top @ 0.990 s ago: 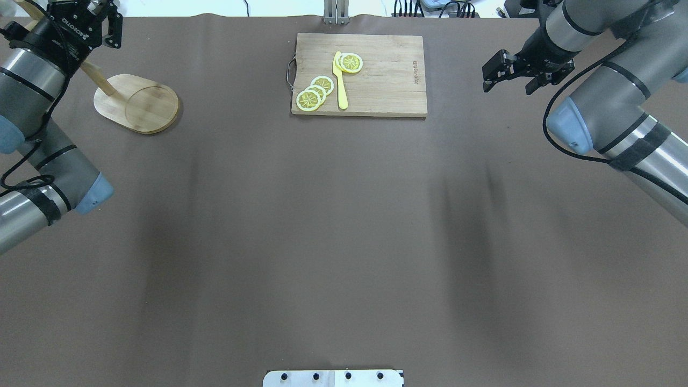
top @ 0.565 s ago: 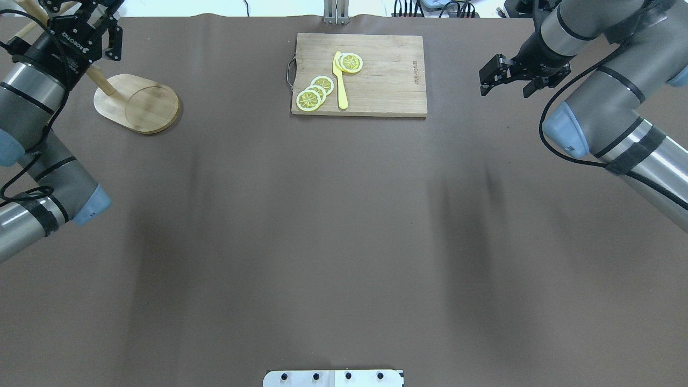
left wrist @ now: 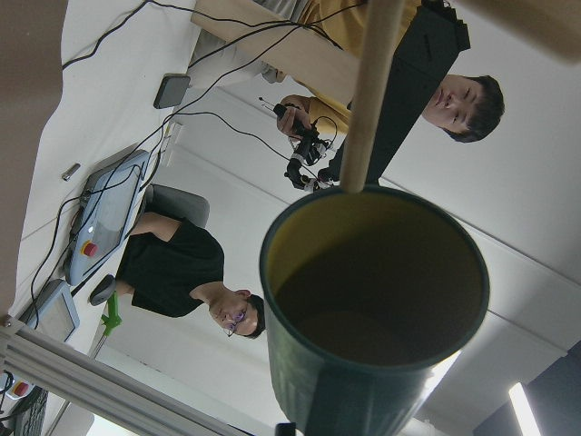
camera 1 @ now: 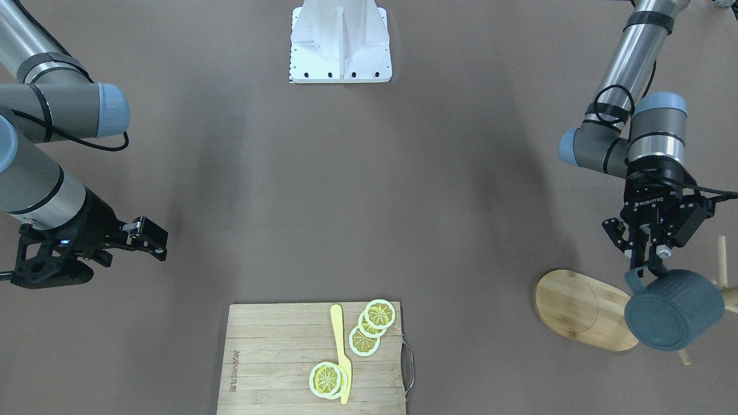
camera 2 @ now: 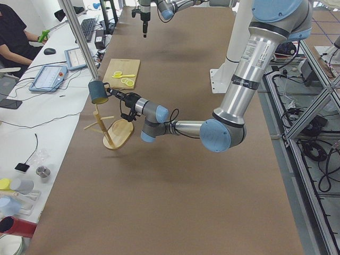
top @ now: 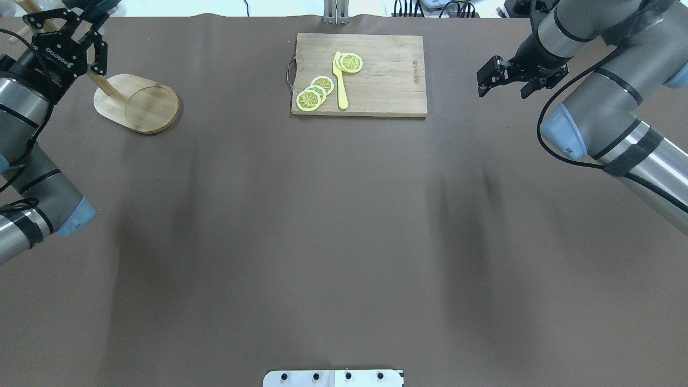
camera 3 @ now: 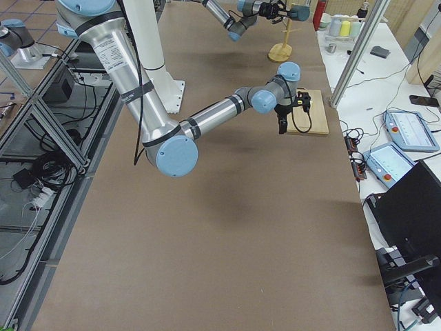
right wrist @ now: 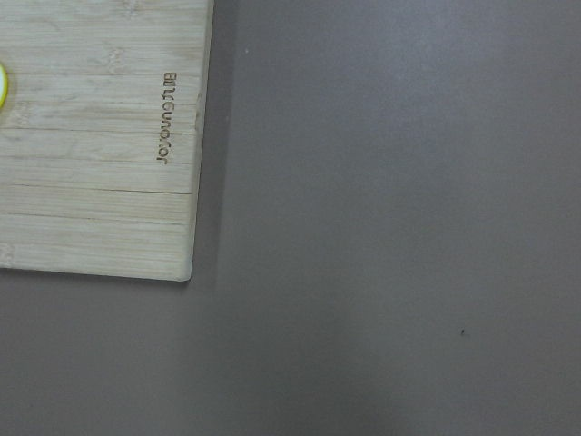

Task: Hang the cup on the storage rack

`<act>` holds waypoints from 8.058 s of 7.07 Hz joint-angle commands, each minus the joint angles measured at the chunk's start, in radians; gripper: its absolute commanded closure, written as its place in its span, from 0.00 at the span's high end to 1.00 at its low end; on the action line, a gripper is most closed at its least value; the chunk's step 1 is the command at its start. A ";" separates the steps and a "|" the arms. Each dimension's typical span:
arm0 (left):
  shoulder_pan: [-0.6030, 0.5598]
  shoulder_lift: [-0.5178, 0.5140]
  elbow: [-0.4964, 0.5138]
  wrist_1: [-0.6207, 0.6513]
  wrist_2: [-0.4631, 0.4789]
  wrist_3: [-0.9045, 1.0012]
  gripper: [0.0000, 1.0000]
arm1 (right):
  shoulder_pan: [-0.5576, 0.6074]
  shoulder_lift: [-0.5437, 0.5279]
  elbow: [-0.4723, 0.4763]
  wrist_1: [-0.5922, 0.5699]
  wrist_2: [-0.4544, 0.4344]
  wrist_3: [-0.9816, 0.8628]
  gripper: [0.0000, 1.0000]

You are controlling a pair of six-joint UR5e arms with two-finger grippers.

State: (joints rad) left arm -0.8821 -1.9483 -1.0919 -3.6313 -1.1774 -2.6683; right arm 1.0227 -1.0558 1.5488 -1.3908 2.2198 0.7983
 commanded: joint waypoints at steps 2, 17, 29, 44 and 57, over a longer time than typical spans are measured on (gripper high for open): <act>0.000 0.043 0.007 -0.026 0.001 -0.025 0.00 | -0.013 0.000 0.008 0.001 -0.012 0.025 1.00; 0.015 0.170 -0.133 -0.015 0.030 -0.055 0.99 | -0.030 -0.016 0.030 0.000 -0.015 0.029 1.00; -0.552 0.465 -0.671 0.670 -0.377 1.309 0.98 | 0.350 -0.424 0.010 0.001 0.012 -0.383 1.00; -0.732 0.302 -0.545 1.979 -1.123 2.392 0.99 | 0.470 -0.449 -0.002 -0.054 0.176 -0.352 1.00; -0.732 0.308 -0.499 1.973 -1.197 2.394 0.98 | 0.539 -0.444 0.002 -0.177 0.159 -0.502 1.00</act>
State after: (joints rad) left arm -1.6138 -1.6367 -1.5969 -1.6574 -2.3747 -0.2761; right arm 1.5616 -1.4992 1.5496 -1.5690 2.3816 0.2961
